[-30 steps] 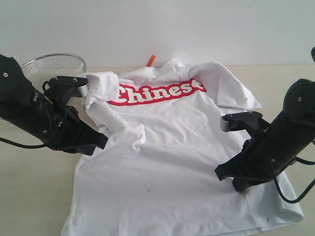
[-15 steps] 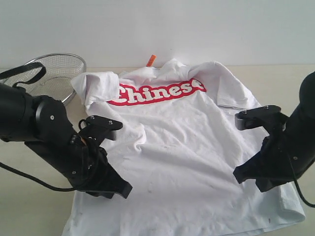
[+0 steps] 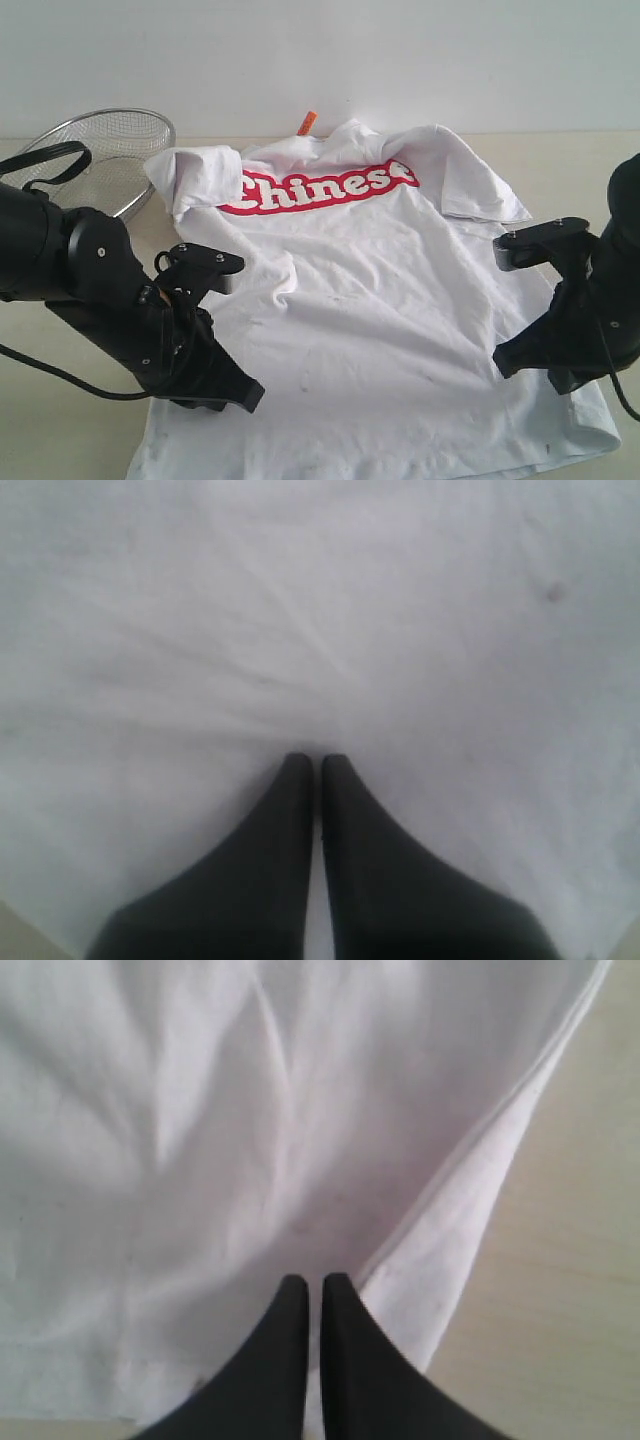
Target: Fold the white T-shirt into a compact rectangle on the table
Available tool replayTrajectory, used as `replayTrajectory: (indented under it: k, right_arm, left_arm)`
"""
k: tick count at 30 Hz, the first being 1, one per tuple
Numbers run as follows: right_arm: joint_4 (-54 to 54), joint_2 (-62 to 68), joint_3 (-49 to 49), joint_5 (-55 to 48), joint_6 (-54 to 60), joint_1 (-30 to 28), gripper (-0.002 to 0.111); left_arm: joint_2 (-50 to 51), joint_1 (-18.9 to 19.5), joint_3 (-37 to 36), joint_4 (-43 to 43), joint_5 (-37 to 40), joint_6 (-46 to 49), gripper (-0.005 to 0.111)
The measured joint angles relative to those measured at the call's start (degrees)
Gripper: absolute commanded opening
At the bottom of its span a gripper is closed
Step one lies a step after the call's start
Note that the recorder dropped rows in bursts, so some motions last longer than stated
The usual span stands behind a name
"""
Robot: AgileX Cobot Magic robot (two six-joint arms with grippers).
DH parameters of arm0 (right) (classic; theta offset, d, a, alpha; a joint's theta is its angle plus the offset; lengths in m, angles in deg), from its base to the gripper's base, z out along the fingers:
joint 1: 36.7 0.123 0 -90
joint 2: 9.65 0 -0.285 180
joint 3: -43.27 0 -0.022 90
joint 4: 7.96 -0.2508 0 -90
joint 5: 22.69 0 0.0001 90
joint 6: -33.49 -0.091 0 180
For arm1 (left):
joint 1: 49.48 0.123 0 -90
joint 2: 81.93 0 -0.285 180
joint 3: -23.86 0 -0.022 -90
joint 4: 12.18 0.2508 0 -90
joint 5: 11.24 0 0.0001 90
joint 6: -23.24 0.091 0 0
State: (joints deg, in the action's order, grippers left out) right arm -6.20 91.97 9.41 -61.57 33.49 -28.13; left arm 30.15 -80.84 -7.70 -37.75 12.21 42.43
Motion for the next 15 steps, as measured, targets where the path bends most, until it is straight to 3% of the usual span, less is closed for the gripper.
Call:
replayTrajectory:
  k: [15]
  right_arm:
    - [-2.96,4.01,0.00,0.26,0.00,0.00,0.000]
  left_arm:
    - [0.00,0.00,0.00,-0.35,-0.26,0.23,0.004]
